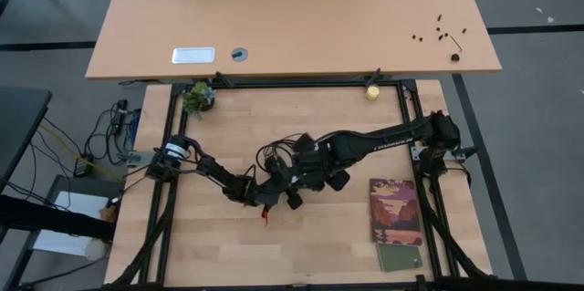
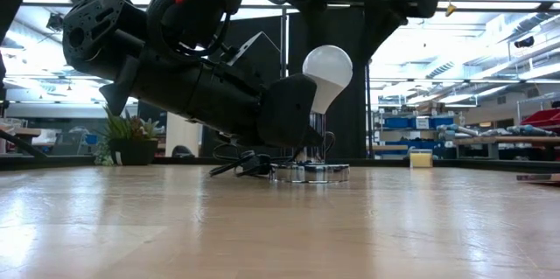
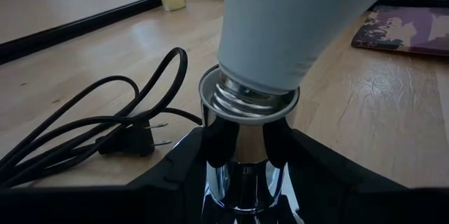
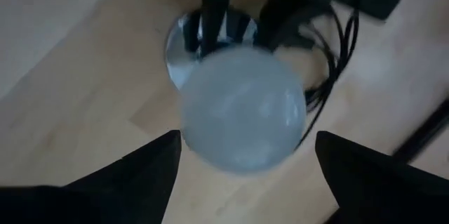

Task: Screw lightbulb
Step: Insert the white lightbulb into the silver lamp

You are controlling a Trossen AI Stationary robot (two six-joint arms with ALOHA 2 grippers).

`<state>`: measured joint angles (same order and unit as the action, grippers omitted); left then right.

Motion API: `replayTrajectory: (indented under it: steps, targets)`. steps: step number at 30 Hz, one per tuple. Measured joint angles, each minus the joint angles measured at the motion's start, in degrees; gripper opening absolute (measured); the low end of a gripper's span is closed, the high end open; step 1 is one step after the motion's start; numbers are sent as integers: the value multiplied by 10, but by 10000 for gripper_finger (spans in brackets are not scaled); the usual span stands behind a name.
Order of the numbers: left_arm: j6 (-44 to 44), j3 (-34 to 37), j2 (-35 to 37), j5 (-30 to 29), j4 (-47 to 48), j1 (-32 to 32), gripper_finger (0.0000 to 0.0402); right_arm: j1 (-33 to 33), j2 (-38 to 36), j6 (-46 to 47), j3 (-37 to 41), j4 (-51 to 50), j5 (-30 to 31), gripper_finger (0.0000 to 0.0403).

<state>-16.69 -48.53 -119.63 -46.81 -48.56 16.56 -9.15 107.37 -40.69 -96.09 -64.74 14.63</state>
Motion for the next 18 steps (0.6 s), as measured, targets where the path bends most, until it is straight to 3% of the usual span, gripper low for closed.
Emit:
replayTrajectory:
  steps: [7, 18]
  targets:
    - [0, 0, 0, 2, -3, 0, 169, 15, 3, -33, 14, 37, -41, 350]
    - [0, 0, 0, 3, -5, 0, 169, 17, 4, -67, 79, 121, -42, 348]
